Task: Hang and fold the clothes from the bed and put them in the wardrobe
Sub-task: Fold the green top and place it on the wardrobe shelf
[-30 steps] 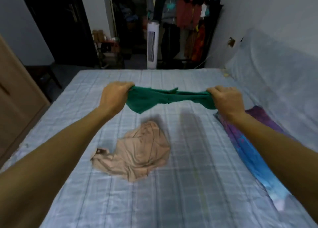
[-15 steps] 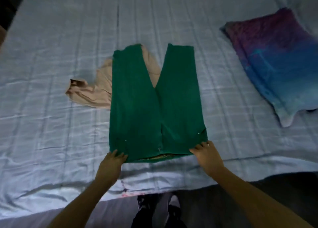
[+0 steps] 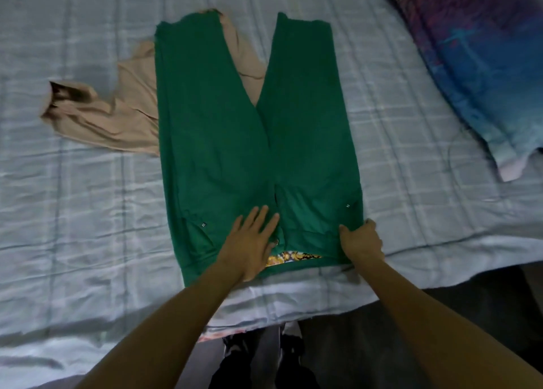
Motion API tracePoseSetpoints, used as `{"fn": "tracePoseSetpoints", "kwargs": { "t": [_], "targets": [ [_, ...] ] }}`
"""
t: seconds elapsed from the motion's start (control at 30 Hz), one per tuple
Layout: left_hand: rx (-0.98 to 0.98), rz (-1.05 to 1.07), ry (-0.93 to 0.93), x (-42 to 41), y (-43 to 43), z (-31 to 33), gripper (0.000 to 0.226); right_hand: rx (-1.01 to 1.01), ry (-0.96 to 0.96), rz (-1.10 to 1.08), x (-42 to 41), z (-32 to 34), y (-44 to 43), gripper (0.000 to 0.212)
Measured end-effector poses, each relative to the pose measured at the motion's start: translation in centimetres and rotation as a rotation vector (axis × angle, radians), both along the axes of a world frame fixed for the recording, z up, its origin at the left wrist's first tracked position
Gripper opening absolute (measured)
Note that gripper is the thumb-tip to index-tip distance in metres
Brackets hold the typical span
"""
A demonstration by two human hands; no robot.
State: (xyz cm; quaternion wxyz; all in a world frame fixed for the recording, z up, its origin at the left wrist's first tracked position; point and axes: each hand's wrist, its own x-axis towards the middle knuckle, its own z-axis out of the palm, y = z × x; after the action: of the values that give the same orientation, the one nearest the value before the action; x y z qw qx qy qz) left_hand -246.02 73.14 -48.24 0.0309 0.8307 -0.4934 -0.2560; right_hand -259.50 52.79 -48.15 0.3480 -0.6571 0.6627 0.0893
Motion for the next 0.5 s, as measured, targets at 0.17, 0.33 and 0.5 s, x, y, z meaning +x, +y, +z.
{"fn": "tracePoseSetpoints", "kwargs": {
  "t": [0.17,0.33,0.5],
  "targets": [
    [0.146,-0.093,0.002,-1.5,0.1,-1.6,0.058,-0.315,-0.304,-0.176,2.6,3.3,2.1,0.017],
    [-0.059,-0.086,-0.053,1.1,6.6,-0.6,0.047,-0.528,-0.450,0.642,9.6,6.7,13.3,0.033],
    [-0.189,-0.083,-0.033,1.8,17.2,-0.1,0.021,-0.078,-0.087,1.296,11.9,5.7,21.8,0.052]
  ]
}}
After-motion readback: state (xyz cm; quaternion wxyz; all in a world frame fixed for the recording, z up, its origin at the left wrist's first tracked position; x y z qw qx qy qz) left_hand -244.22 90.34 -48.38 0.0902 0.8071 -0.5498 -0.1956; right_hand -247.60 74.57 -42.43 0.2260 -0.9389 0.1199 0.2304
